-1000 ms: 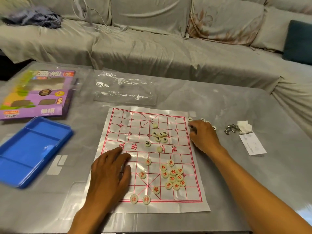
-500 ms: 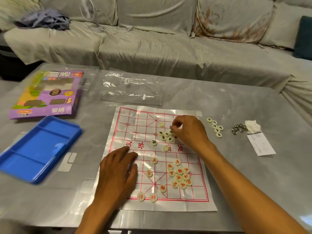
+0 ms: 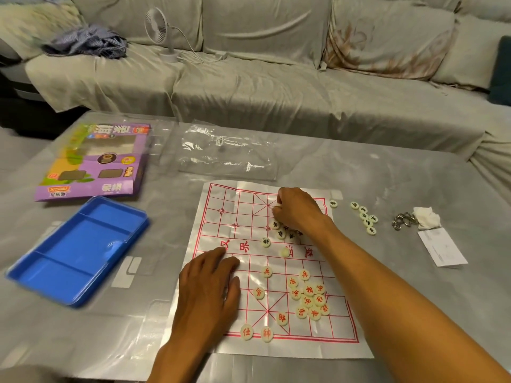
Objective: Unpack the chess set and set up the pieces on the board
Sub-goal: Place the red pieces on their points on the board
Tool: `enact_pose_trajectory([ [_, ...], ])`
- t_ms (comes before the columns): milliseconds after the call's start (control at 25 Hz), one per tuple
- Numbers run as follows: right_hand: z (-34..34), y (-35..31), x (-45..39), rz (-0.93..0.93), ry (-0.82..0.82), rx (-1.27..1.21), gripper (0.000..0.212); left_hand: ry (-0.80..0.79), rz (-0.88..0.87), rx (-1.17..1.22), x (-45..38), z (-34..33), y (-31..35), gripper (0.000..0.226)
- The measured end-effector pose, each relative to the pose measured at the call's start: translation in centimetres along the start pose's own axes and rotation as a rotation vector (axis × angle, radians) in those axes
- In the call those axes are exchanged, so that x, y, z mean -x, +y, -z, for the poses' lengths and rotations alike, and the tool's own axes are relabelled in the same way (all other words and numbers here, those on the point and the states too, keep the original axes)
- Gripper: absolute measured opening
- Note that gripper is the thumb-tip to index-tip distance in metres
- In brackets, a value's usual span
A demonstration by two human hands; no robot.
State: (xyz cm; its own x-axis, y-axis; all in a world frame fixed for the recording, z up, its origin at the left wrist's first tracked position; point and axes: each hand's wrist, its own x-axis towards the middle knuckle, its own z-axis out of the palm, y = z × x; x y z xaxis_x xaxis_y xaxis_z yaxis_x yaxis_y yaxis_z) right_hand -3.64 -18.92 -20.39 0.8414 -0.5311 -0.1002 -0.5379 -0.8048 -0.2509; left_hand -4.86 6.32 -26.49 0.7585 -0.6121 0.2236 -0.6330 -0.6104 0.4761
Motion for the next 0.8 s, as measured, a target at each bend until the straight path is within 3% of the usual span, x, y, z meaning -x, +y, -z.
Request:
enact_pose_trajectory([
  [200, 0.9, 1.8, 0.0, -0.054, -0.025, -0.298, 0.021, 0.003, -0.001, 0.009, -0.1, 0.3, -0.2, 0.046],
  [280, 0.6, 2.3, 0.6, -0.044, -0.009, -0.304, 0.02, 0.001, 0.0, 0.006, -0.2, 0.4, -0.1, 0.046],
  [440, 0.5, 2.7, 0.7, -0.094, 0.166, -0.112, 0.019, -0.01, 0.005, 0.014, 0.0, 0.2, -0.1, 0.05],
  [560, 1.0, 2.2, 2.7, -0.011, 0.279, -0.229, 0.019, 0.006, -0.006, 0.019, -0.3, 0.5, 0.0, 0.047],
  [720, 1.0, 1.3, 7.7, 0.204, -0.156, -0.106, 0.023, 0.015, -0.013, 0.014, -0.5, 0.4, -0.1, 0.044],
  [800, 0.7, 1.6, 8.5, 0.19, -0.191, -0.081, 0.021, 0.008, -0.013, 0.018, -0.2, 0.2, -0.2, 0.045],
])
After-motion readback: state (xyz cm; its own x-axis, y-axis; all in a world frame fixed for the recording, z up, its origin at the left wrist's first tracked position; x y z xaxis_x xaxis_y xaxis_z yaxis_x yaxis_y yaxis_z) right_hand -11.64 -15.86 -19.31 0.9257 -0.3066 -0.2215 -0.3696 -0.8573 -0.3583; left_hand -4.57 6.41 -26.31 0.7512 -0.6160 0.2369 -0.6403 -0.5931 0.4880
